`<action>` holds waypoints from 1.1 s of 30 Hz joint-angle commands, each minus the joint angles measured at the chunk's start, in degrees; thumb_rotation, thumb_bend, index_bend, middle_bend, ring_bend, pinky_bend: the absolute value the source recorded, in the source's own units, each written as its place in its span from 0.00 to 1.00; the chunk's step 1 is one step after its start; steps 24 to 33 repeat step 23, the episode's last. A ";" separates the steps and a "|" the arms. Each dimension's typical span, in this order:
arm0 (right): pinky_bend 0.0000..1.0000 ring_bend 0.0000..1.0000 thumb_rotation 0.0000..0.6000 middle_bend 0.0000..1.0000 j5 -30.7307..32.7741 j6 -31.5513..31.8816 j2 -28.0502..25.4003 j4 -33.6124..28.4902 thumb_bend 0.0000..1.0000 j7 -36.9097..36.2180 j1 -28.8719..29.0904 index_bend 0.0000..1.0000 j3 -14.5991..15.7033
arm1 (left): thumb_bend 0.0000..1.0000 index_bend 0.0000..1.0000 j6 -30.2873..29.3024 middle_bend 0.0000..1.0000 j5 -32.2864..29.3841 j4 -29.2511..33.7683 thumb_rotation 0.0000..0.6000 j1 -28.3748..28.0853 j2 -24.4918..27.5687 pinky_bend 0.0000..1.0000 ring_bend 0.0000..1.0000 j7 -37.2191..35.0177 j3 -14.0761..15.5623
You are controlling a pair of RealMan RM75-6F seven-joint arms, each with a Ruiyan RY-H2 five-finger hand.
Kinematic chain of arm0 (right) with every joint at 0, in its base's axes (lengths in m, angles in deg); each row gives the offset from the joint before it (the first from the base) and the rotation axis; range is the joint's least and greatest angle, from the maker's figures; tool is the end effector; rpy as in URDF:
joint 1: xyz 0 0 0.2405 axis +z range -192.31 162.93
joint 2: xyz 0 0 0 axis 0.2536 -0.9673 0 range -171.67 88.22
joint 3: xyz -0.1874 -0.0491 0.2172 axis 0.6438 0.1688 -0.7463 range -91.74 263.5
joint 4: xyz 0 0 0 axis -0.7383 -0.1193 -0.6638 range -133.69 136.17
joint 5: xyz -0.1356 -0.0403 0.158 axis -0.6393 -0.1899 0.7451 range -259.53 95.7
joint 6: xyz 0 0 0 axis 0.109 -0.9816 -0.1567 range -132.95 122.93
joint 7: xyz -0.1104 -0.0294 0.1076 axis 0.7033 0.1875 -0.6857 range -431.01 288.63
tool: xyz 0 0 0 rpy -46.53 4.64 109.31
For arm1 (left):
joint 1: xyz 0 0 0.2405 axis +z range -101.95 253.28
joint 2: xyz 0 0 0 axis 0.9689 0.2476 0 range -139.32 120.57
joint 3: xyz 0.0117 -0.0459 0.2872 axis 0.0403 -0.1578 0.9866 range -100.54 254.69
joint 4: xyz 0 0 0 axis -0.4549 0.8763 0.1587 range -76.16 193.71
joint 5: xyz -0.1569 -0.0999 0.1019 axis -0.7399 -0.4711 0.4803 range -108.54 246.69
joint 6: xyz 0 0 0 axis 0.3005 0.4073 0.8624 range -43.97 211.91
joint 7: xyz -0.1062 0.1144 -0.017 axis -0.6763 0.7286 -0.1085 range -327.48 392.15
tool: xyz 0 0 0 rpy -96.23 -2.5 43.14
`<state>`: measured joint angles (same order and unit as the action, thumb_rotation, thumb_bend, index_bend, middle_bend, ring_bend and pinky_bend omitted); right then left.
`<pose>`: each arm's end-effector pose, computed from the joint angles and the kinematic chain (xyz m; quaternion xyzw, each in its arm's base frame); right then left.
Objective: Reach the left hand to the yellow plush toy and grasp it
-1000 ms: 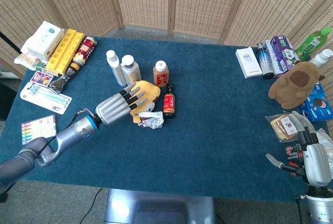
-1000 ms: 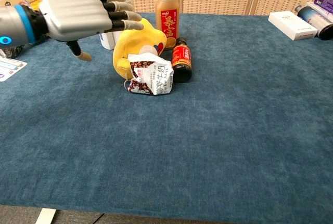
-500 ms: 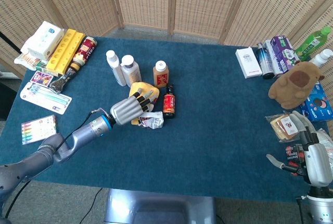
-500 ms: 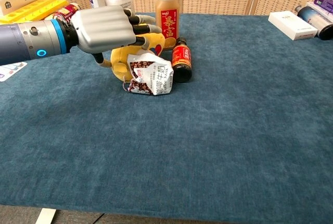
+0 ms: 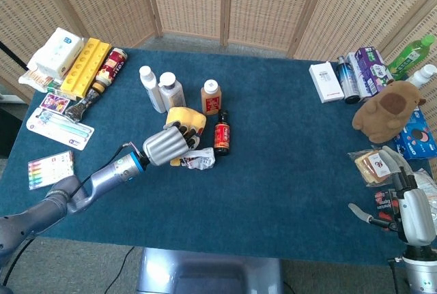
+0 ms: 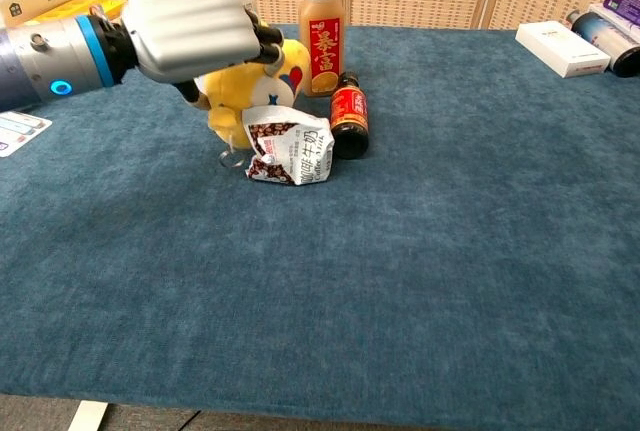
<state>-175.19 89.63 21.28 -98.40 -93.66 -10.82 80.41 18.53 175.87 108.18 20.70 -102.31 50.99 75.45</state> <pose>-0.2906 -0.1940 0.1937 0.4873 -0.4364 0.6022 0.4577 -0.1282 0.4325 -0.0153 -0.8392 0.1676 -0.3367 0.3927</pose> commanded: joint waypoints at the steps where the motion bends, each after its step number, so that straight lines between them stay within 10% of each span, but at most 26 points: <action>1: 0.00 0.00 1.00 0.00 -0.30 0.01 0.08 -0.19 0.00 0.14 0.00 0.00 0.14 | 0.02 0.84 -2.09 0.56 -0.18 4.81 1.00 0.38 4.15 0.67 0.54 1.07 -0.09; 18: 0.00 0.00 1.00 0.00 -1.55 0.30 0.33 -0.95 0.00 1.07 -0.12 0.00 0.70 | 0.02 0.84 -5.76 0.54 -2.43 29.73 1.00 1.75 23.06 0.66 0.54 8.61 -4.95; 33: 0.00 0.00 1.00 0.00 -1.84 0.32 0.30 -1.11 0.00 1.08 -0.15 0.00 0.88 | 0.02 0.84 -6.23 0.54 -3.21 33.52 1.00 2.38 26.12 0.66 0.54 9.65 -6.26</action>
